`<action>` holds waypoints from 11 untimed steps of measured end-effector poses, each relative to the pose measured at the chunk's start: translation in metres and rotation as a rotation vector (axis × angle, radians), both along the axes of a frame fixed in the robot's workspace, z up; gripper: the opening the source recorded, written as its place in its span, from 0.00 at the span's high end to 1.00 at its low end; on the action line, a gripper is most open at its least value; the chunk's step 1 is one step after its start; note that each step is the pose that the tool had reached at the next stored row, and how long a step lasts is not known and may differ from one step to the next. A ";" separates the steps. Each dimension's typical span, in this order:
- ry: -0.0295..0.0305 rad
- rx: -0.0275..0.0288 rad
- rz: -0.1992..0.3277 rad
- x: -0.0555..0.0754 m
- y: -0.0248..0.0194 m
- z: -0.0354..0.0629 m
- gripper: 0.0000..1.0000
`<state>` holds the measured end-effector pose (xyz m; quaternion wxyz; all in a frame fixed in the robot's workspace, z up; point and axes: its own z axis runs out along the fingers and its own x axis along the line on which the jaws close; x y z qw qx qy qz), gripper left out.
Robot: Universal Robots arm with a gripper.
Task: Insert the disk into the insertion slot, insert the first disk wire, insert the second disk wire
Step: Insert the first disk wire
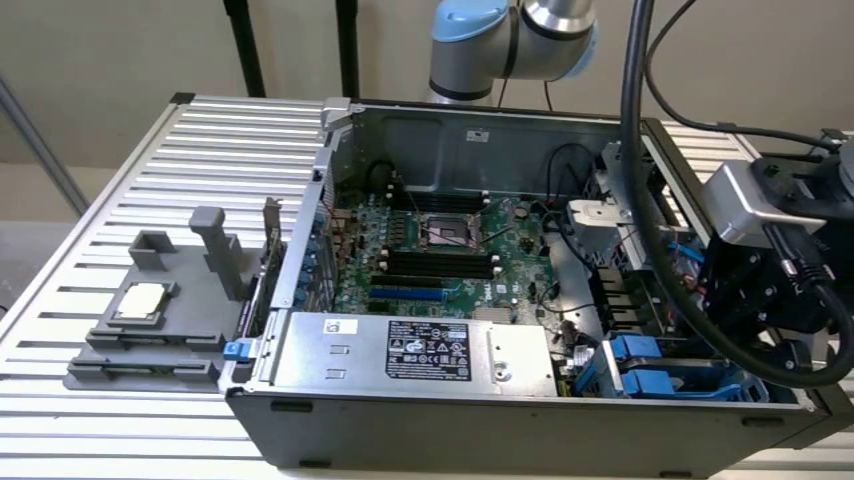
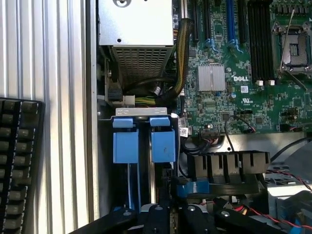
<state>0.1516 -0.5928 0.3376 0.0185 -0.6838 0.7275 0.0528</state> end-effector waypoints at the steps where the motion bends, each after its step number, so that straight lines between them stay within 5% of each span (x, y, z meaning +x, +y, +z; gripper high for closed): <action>1: 0.0000 -0.0006 0.000 0.000 0.0000 -0.0007 0.84; 11: 0.0017 -0.0083 -0.001 0.000 -0.0001 -0.0028 0.82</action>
